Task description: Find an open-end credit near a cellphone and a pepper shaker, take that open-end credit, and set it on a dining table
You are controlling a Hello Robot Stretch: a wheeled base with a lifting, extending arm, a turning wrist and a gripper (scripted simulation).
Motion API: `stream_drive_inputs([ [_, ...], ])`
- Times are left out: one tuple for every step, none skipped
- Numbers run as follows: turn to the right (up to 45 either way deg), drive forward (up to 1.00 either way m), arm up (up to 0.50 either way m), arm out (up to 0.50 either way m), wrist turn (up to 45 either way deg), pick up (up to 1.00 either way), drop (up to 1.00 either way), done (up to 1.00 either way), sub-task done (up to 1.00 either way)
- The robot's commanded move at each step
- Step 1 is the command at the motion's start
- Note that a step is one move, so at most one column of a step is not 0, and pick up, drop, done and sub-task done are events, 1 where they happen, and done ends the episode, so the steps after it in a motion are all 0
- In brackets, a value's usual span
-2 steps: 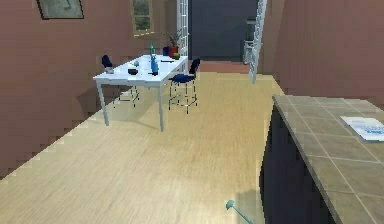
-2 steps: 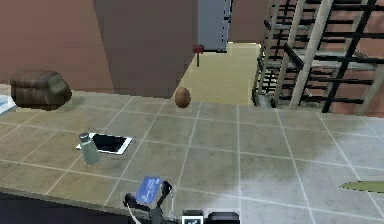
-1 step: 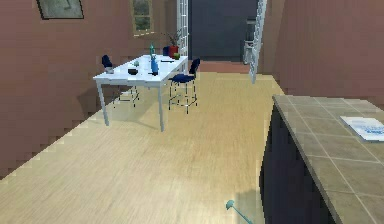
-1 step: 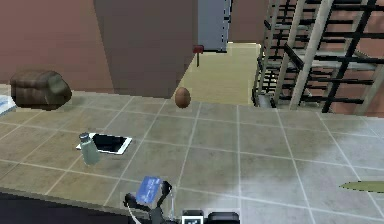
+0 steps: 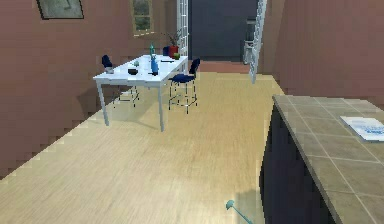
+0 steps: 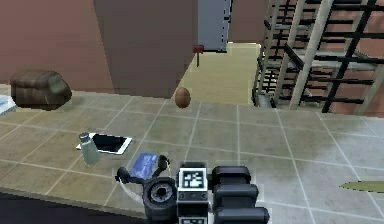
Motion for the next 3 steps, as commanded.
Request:
stream_drive_inputs([
  [-36.0, 0.00, 0.00, 0.00, 0.0, 0.00, 0.00, 0.00, 0.00],
  [0.0, 0.30, 0.00, 0.00, 0.0, 0.00, 0.00, 0.00, 0.00],
  [42.0, 0.00, 0.00, 0.00, 0.0, 0.00, 0.00, 0.00, 0.00],
])
